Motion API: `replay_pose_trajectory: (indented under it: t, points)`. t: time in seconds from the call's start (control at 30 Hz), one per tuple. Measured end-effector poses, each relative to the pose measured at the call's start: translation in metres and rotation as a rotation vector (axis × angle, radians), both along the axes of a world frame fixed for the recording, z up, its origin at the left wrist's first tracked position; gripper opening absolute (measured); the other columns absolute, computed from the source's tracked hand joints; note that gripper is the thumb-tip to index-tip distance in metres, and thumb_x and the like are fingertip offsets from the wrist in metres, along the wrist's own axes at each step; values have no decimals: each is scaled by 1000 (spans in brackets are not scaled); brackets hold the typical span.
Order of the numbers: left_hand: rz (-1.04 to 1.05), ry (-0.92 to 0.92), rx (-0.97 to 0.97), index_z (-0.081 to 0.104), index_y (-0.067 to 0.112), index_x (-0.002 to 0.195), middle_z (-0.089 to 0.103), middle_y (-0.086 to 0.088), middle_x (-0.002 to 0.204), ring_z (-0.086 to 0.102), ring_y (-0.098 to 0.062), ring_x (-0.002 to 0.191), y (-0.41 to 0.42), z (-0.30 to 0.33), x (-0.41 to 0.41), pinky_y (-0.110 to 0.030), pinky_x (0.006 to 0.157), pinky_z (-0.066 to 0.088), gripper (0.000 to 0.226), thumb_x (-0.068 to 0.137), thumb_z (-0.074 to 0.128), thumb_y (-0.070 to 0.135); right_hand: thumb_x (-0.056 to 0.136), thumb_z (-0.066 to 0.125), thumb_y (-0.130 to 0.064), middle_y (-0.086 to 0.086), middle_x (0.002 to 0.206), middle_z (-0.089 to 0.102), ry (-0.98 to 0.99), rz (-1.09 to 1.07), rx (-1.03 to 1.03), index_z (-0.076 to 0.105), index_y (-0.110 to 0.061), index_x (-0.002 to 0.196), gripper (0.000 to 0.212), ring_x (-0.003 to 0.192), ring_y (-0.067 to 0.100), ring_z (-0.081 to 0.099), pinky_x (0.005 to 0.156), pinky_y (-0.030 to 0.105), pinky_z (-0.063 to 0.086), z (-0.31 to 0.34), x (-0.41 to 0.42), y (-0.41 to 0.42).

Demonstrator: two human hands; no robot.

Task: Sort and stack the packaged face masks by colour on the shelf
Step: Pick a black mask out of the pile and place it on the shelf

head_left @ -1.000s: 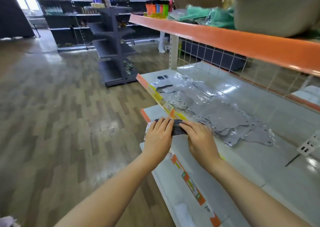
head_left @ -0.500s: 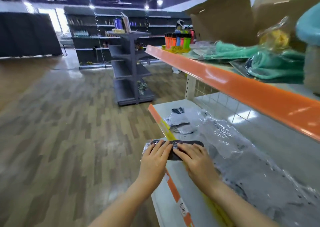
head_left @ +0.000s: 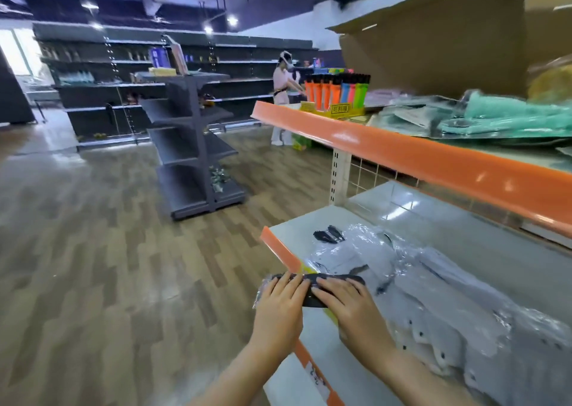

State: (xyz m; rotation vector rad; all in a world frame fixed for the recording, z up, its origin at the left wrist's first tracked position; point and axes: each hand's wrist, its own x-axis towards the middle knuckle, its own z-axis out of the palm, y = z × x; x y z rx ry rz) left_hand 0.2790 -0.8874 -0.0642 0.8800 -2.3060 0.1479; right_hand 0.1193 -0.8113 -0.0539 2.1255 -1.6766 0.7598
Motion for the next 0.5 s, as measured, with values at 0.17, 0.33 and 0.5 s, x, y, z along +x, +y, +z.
replay_pose_trajectory:
  t: [0.17, 0.33, 0.5]
  points:
    - [-145, 2, 62, 74, 17, 101, 72, 5, 104, 68, -16, 99, -59, 9, 9, -29, 88, 45, 41, 78, 40, 13, 45, 72, 18, -1, 124, 62, -13, -99, 17, 63, -14, 122, 84, 117, 12, 49, 104, 28, 29, 8, 21, -45]
    - [-271, 15, 92, 74, 17, 97, 72, 7, 100, 69, -14, 94, -101, 17, 8, -26, 87, 47, 38, 75, 42, 14, 53, 73, 8, -2, 125, 61, -76, -154, 46, 54, -17, 126, 80, 114, 12, 52, 100, 25, 30, 9, 29, -75]
    - [-349, -44, 129, 74, 18, 98, 72, 8, 97, 69, -14, 91, -135, 18, -4, -26, 78, 55, 41, 72, 41, 18, 79, 44, -31, -7, 115, 66, -92, -275, 70, 68, -18, 115, 45, 100, 9, 60, 89, 25, 37, 22, 26, -101]
